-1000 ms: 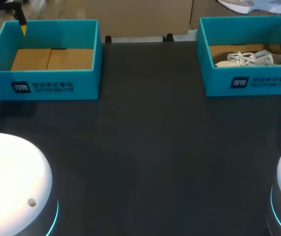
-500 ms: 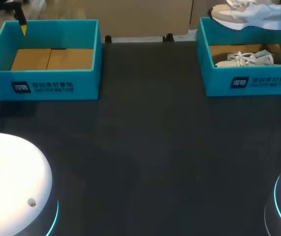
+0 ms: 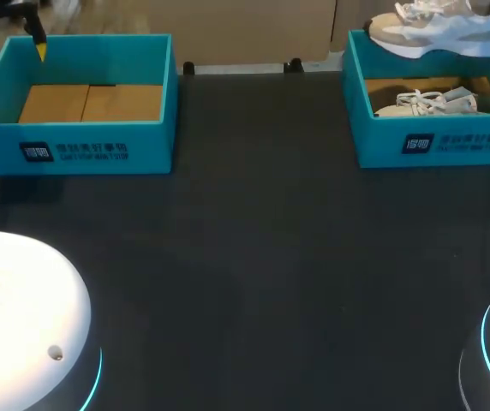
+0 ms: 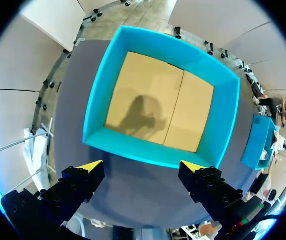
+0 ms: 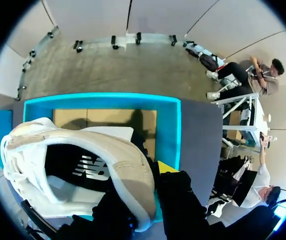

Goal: Take the shoe out of the shoebox, open the shoe tongue, remove and reinsert the insole, then place the shoe into the shoebox

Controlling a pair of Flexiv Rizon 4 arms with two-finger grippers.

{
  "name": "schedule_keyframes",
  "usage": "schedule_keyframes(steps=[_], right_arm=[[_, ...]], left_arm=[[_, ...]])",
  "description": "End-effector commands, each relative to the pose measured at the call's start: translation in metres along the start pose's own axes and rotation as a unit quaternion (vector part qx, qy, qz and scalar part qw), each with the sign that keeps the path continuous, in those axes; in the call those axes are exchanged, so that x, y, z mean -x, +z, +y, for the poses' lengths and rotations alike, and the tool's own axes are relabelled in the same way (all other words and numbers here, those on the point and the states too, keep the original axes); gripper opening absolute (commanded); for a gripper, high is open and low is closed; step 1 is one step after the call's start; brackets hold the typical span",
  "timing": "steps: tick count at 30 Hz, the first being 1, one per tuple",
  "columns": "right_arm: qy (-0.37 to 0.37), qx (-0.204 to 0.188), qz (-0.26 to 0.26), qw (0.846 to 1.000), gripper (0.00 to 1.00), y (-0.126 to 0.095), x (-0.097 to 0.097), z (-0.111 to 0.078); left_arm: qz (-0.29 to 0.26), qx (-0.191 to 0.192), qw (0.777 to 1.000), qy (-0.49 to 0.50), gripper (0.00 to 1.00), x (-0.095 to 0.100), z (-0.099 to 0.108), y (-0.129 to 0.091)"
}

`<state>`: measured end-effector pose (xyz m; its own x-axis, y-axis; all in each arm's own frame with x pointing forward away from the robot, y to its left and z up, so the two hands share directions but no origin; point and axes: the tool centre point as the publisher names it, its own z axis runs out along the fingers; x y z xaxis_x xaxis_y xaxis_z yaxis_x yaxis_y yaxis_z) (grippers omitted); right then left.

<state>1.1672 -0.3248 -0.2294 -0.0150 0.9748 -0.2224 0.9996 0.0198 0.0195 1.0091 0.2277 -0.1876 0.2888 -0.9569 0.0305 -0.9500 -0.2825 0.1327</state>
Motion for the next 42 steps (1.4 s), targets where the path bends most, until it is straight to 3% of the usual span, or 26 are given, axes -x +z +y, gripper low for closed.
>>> schedule_keyframes(steps=[1, 12, 29, 42], right_arm=[[-0.001, 0.046, -0.003, 0.999, 0.0, 0.01, -0.001, -0.013], [0.009, 0.052, -0.015, 0.999, 0.0, 0.03, 0.003, -0.024], [0.007, 0.065, -0.017, 0.998, 0.0, 0.05, 0.007, 0.002], [0.02, 0.066, -0.028, 0.997, 0.0, 0.055, 0.005, 0.0]], left_arm=[[0.0, -0.001, 1.0, 0.0, 1.0, 0.0, 0.001, 0.0], [0.0, -0.001, 1.0, 0.0, 1.0, 0.0, 0.001, 0.0], [0.0, -0.001, 1.0, 0.0, 1.0, 0.0, 0.001, 0.0], [0.0, -0.001, 1.0, 0.0, 1.0, 0.0, 0.001, 0.0]])
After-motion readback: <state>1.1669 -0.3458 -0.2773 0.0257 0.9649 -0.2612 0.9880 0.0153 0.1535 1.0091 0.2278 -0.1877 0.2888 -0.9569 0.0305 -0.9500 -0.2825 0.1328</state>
